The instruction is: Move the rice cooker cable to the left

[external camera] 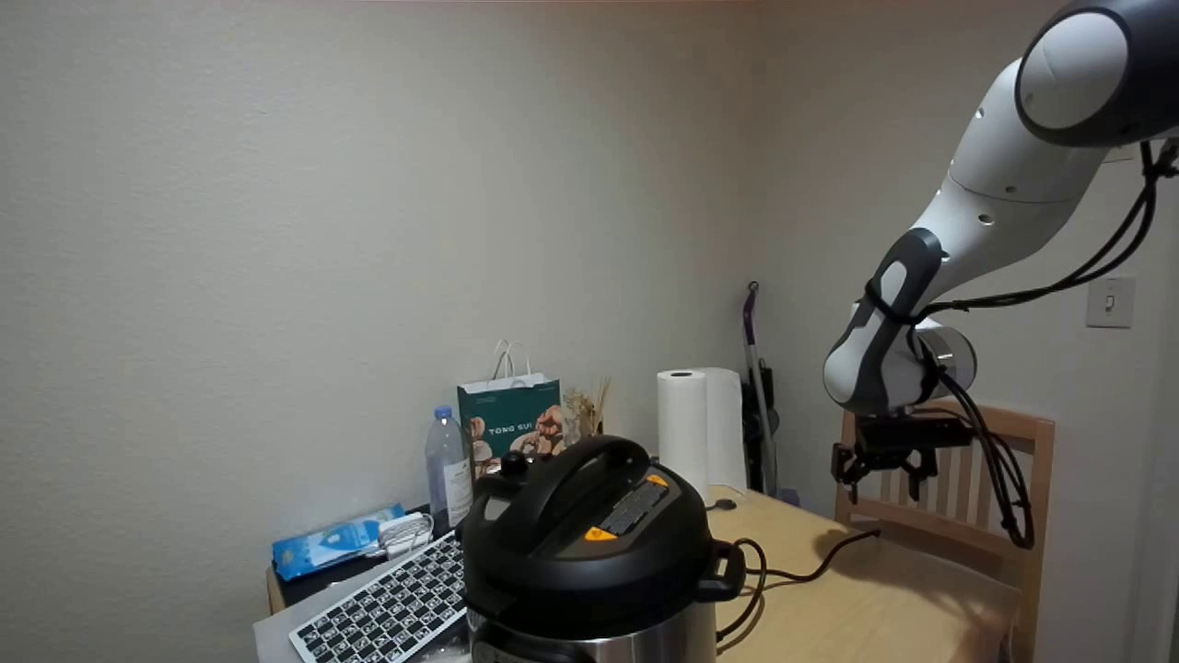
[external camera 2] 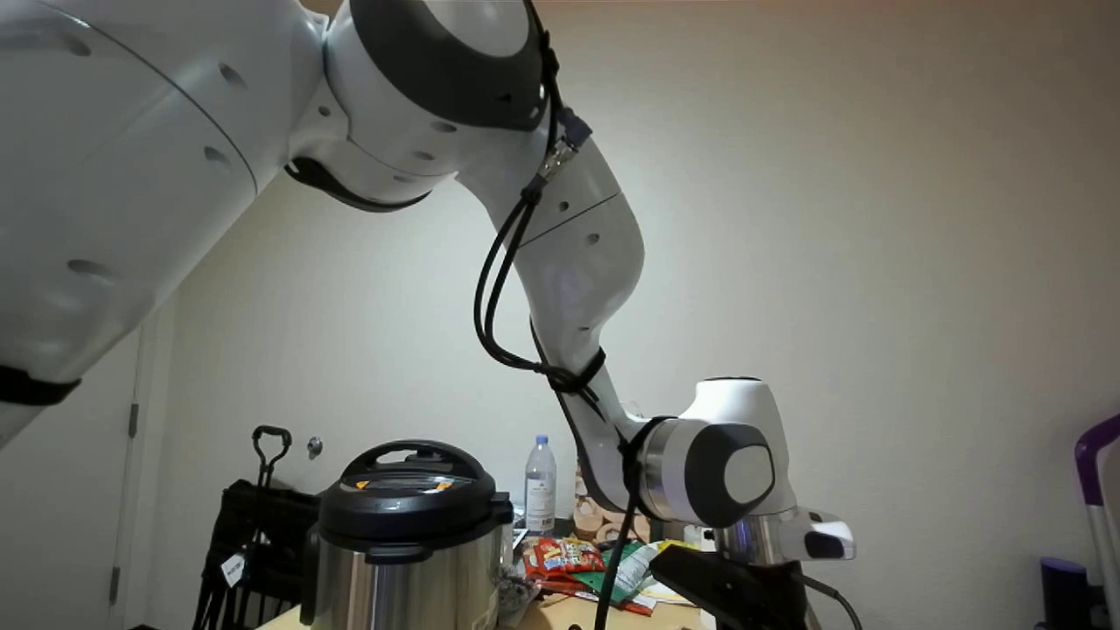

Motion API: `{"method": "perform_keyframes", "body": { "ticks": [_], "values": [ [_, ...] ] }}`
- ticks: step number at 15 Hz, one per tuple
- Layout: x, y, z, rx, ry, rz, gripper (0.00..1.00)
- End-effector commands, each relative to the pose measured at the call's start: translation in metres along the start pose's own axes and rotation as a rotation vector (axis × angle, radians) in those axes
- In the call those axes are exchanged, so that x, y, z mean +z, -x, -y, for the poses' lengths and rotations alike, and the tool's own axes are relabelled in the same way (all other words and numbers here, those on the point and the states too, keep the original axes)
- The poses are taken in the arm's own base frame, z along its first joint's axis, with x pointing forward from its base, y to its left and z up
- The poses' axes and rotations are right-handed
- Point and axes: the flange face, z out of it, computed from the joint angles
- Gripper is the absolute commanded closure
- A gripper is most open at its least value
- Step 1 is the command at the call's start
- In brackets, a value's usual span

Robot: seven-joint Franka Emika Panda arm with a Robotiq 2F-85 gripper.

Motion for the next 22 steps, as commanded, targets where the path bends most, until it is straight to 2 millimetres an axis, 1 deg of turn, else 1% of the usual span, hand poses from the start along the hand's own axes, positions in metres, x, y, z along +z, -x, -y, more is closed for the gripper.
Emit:
{"method": "perform_keyframes", "body": {
  "ticks": [1,3,4,5,6,9,10,12,15,16,17,18,20,22],
  "values": [
    [0.023,-0.009,0.014,-0.014,0.016,-0.003,0.00],
    [0.034,-0.013,0.025,-0.023,0.022,-0.025,0.00],
    [0.036,-0.016,0.029,-0.049,0.022,-0.048,0.00],
    [0.034,-0.018,0.030,-0.078,0.028,-0.076,0.00],
    [0.032,-0.013,0.027,-0.050,0.018,-0.031,0.00],
    [0.036,-0.017,0.033,-0.063,0.020,-0.053,0.00],
    [0.039,-0.014,0.035,-0.045,0.015,-0.034,0.00],
    [0.051,-0.014,0.047,0.106,0.021,-0.026,0.00],
    [0.064,-0.012,0.061,0.261,0.039,-0.034,0.00],
    [0.067,-0.012,0.062,0.300,0.045,-0.055,0.00],
    [0.068,-0.013,0.066,0.304,0.038,-0.062,0.00],
    [0.066,-0.009,0.063,0.244,0.038,-0.044,0.00],
    [0.070,-0.010,0.070,0.267,0.042,-0.050,0.00],
    [0.074,-0.008,0.066,0.282,0.051,-0.022,0.00]
  ]
}}
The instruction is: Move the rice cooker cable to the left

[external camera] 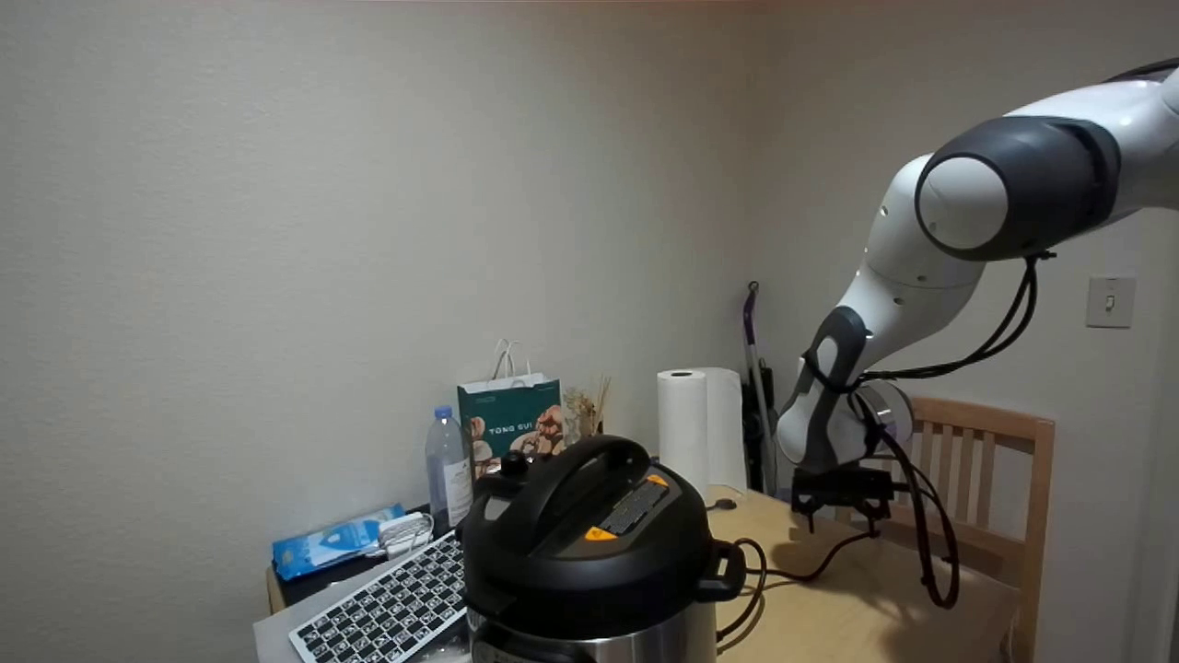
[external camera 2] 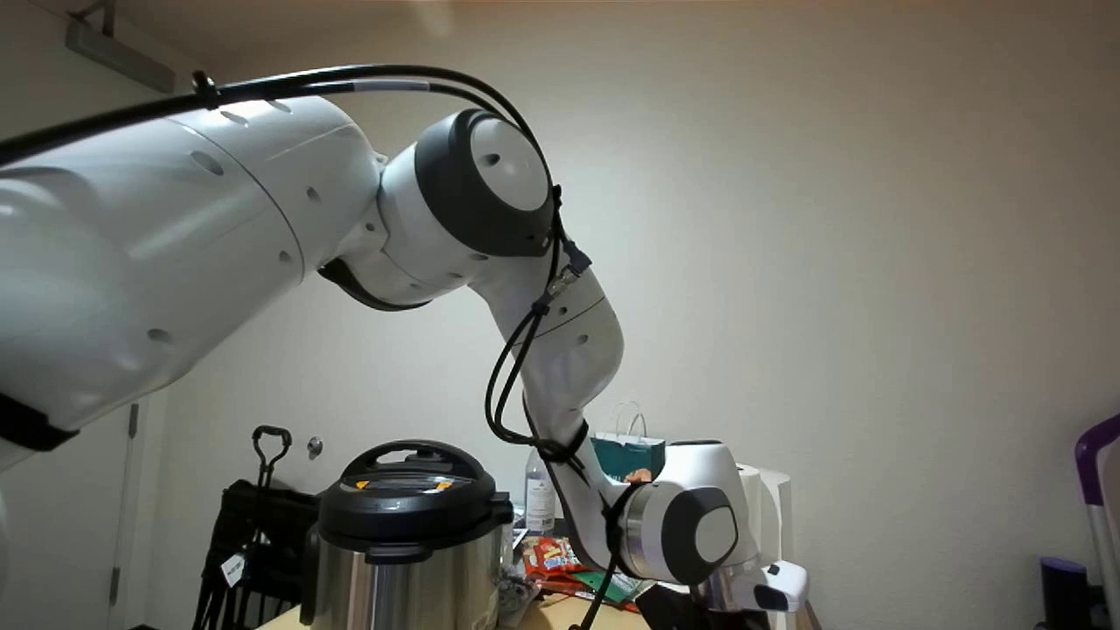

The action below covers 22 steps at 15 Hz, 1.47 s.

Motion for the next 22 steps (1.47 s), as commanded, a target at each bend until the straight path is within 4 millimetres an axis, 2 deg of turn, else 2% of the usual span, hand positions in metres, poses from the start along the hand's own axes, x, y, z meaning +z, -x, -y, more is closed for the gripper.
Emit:
{"method": "perform_keyframes", "body": {
  "ticks": [1,3,4,9,16,18,19,22],
  "values": [
    [0.004,0.001,-0.006,0.020,0.023,0.034,0.00],
    [0.007,0.004,-0.010,0.028,0.041,0.076,0.00],
    [0.010,0.004,-0.011,0.036,0.055,0.094,0.22],
    [0.018,-0.005,-0.018,0.087,0.078,0.216,0.51],
    [0.023,-0.030,-0.024,0.128,0.007,0.259,0.94],
    [0.025,-0.035,-0.023,0.102,-0.006,0.247,0.98],
    [0.025,-0.037,-0.021,0.024,0.004,0.233,0.99],
    [0.010,-0.034,-0.006,-0.147,0.006,0.226,0.96]
  ]
}}
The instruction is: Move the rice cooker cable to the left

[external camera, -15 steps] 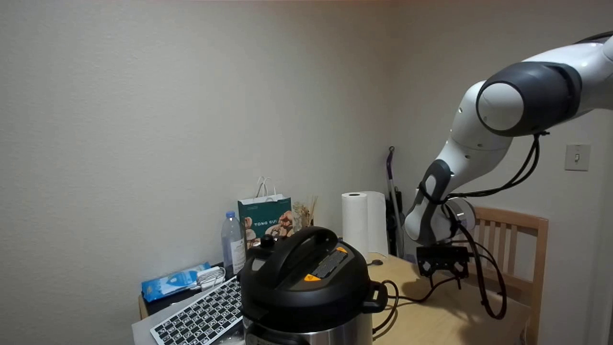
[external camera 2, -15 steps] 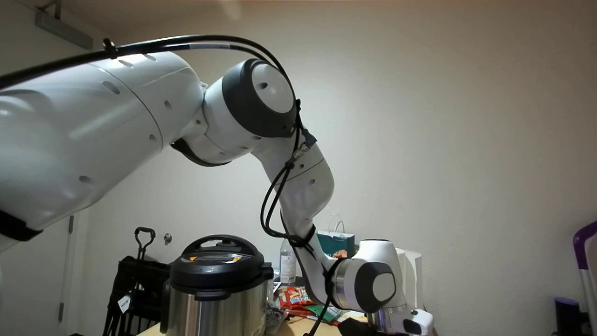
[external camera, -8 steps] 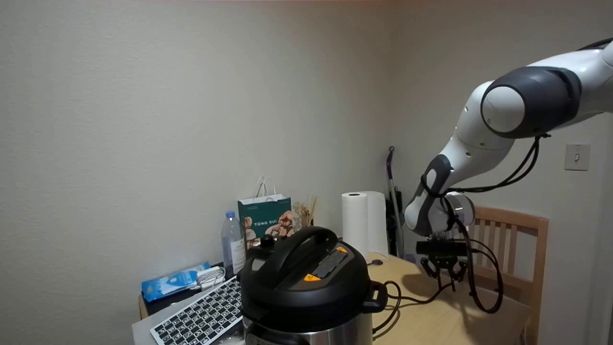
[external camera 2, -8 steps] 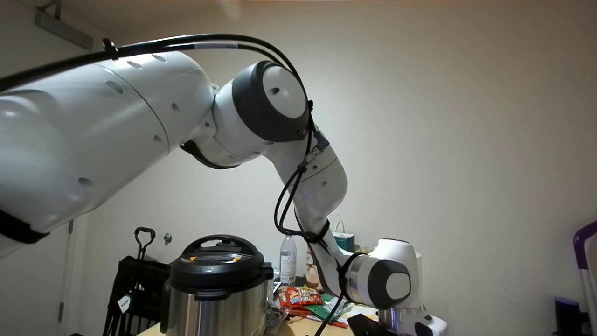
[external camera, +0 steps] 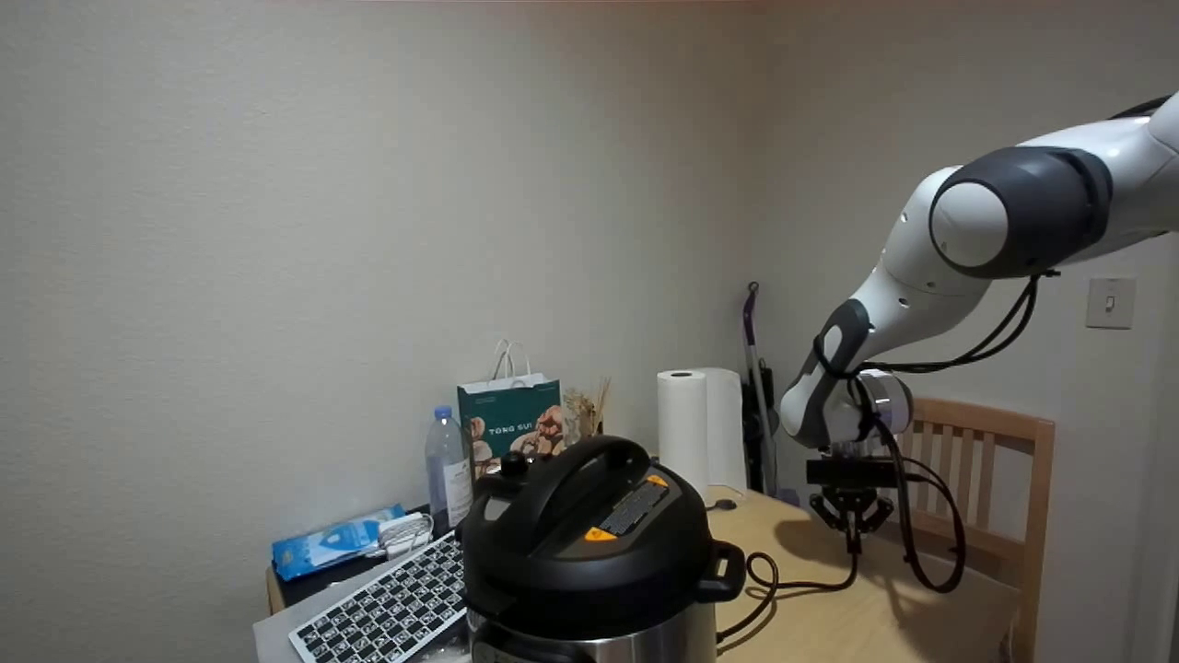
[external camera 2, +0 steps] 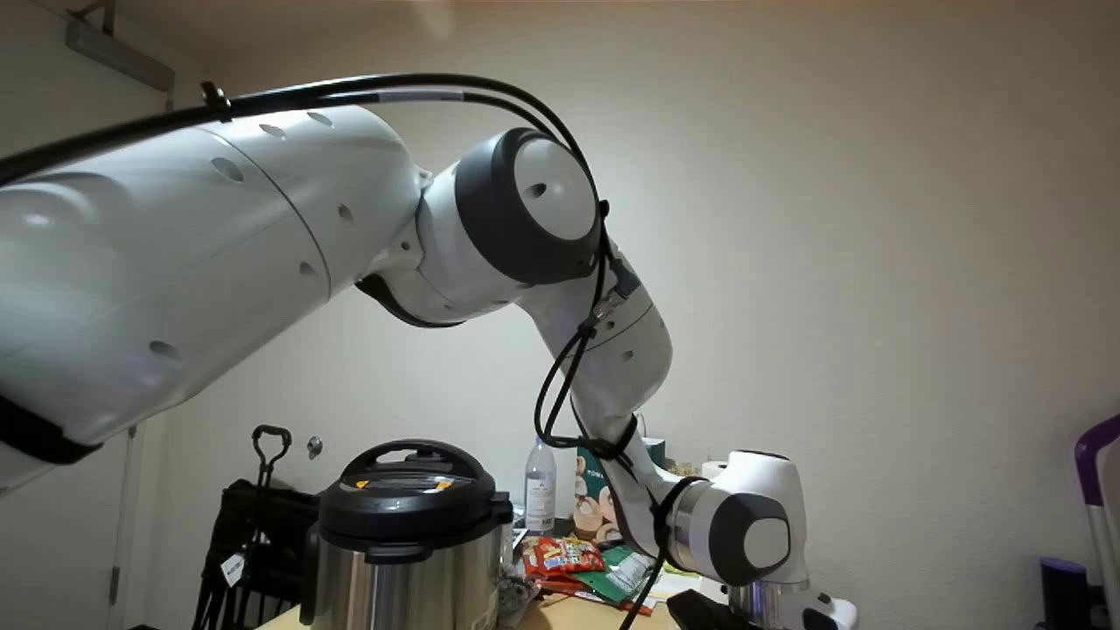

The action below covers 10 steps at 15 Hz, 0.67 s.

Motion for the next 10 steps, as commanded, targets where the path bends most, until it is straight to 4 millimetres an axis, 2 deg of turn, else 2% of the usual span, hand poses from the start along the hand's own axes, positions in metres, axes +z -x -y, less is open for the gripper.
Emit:
{"method": "perform_keyframes", "body": {
  "ticks": [1,4,10],
  "values": [
    [-0.017,0.009,0.015,-0.195,0.016,0.001,0.96],
    [-0.023,0.046,0.030,-0.341,0.053,-0.017,0.96],
    [-0.012,0.145,0.046,-0.622,0.164,-0.022,0.96]
  ]
}}
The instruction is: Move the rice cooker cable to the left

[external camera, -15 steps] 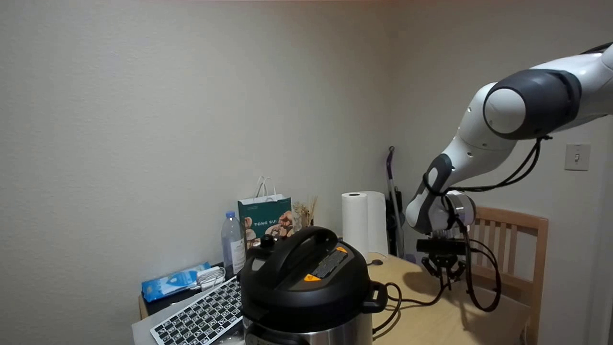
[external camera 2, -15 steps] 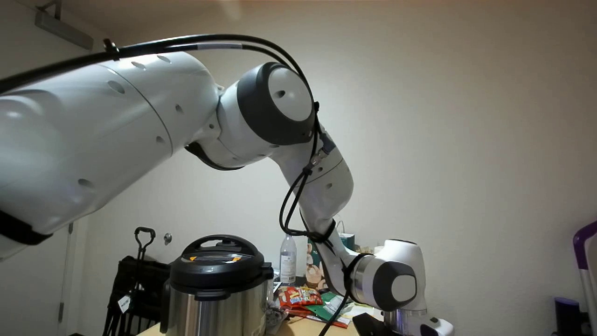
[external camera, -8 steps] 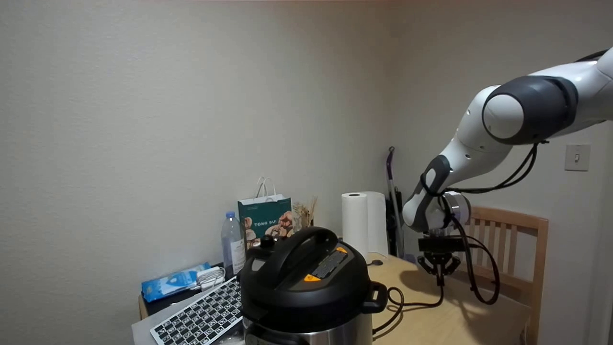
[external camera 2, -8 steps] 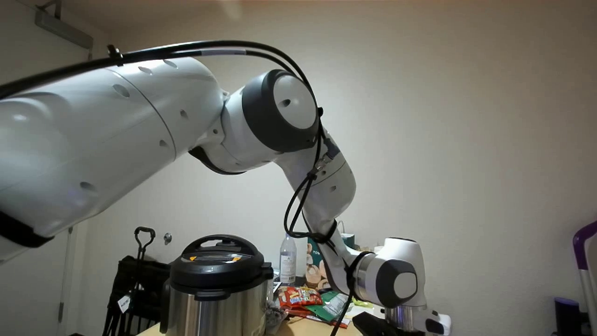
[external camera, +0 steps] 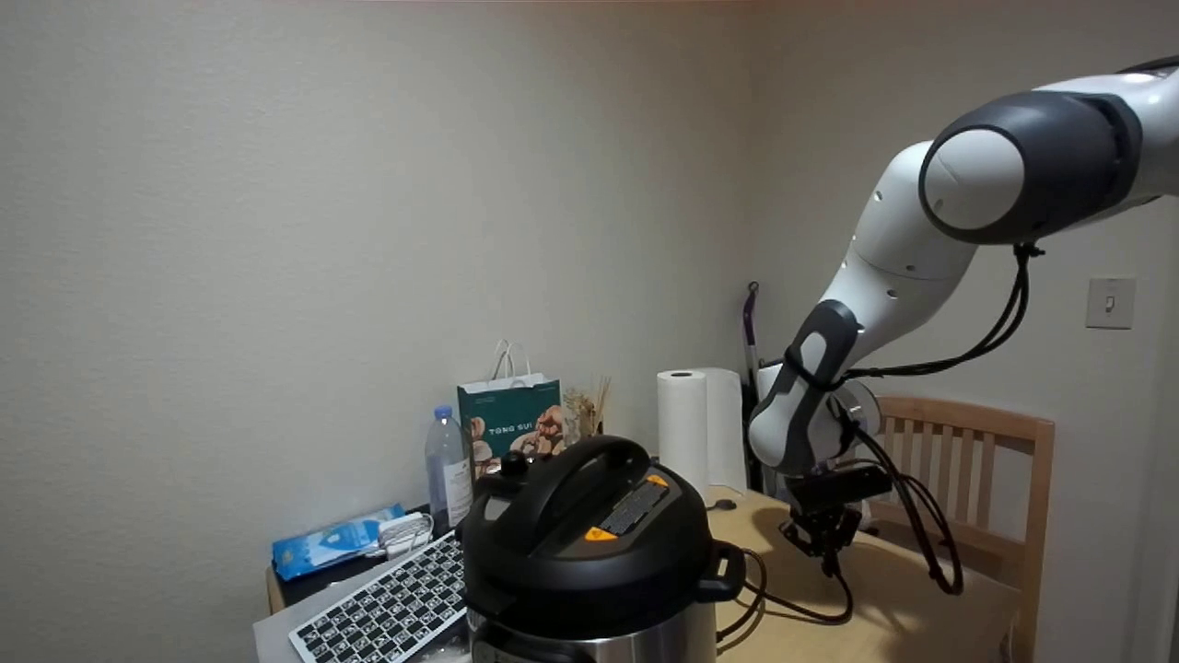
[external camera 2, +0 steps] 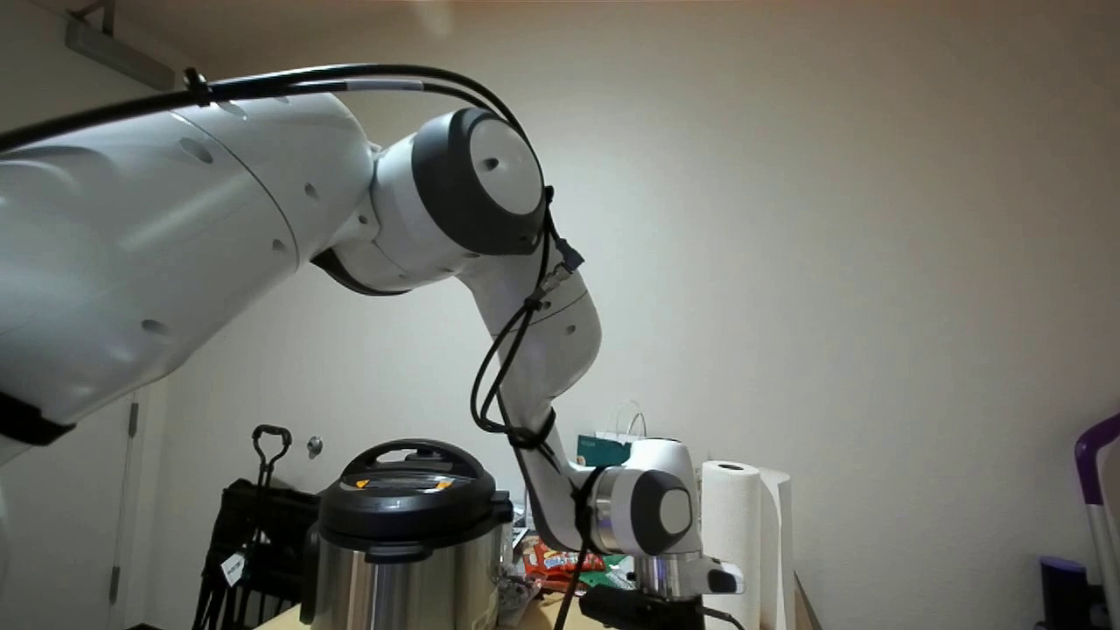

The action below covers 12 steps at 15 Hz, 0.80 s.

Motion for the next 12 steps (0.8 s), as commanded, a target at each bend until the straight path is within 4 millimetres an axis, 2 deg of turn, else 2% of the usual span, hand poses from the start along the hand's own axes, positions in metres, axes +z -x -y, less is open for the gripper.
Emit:
{"method": "perform_keyframes", "body": {
  "ticks": [1,3,4,6,11,12],
  "values": [
    [-0.007,0.060,0.021,-0.193,0.051,-0.004,0.96],
    [-0.014,0.071,0.025,-0.287,0.077,-0.025,0.96],
    [0.001,0.053,0.035,-0.189,0.069,-0.004,0.84],
    [-0.005,0.063,0.038,-0.233,0.079,-0.012,0.84],
    [-0.009,0.062,0.033,-0.248,0.078,-0.016,0.84],
    [-0.009,0.062,0.033,-0.248,0.078,-0.016,0.96]
  ]
}}
